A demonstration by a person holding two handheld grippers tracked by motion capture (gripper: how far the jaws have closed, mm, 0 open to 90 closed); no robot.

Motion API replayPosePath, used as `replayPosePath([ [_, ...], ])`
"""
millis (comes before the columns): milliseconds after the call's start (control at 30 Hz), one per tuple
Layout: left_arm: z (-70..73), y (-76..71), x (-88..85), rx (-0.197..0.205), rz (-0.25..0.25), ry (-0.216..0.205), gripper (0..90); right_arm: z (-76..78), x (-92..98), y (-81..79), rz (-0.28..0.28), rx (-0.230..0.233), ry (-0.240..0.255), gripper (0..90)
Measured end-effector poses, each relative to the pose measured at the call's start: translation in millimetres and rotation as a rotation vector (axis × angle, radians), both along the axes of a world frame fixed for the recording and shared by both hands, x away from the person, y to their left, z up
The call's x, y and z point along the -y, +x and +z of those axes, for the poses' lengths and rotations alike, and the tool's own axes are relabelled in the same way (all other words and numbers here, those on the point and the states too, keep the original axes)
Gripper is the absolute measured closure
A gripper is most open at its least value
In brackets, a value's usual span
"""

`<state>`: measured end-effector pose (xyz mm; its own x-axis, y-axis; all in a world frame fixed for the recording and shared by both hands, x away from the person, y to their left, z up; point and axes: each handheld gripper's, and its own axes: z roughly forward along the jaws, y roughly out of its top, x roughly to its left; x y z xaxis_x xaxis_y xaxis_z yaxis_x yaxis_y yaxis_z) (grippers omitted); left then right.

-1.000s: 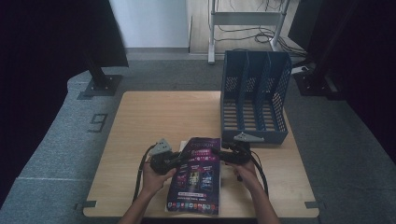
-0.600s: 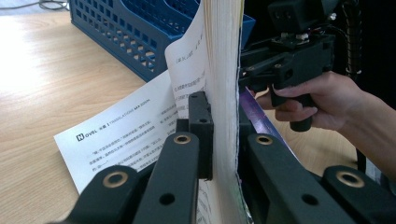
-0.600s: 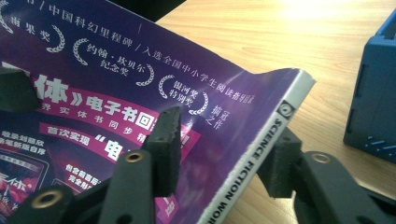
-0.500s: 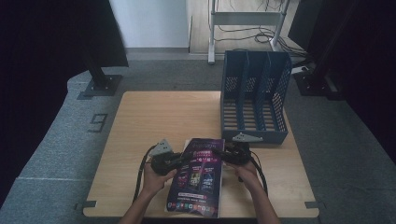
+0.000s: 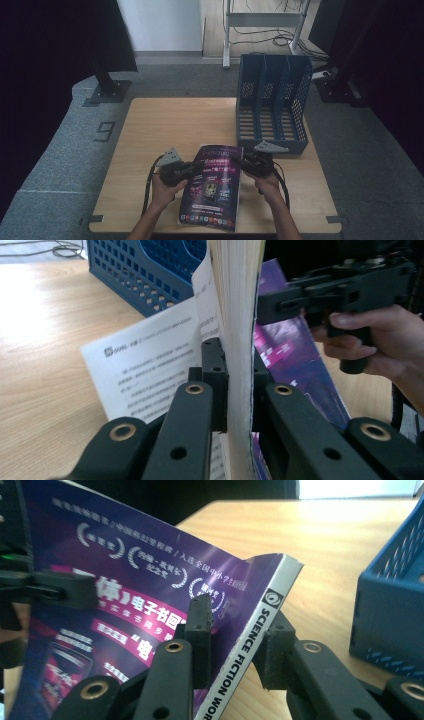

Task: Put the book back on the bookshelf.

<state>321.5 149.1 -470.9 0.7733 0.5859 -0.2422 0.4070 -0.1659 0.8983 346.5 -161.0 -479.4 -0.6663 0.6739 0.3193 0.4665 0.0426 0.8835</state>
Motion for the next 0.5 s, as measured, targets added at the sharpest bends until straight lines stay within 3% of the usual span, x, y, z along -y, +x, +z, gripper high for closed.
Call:
replayPosePath([
  [500,2.9,-0.6,-2.7,0.013,0.002,-0.037,85.1,20.2,-1.2,-16.3,-0.004,0.113,-0.026,71.9],
])
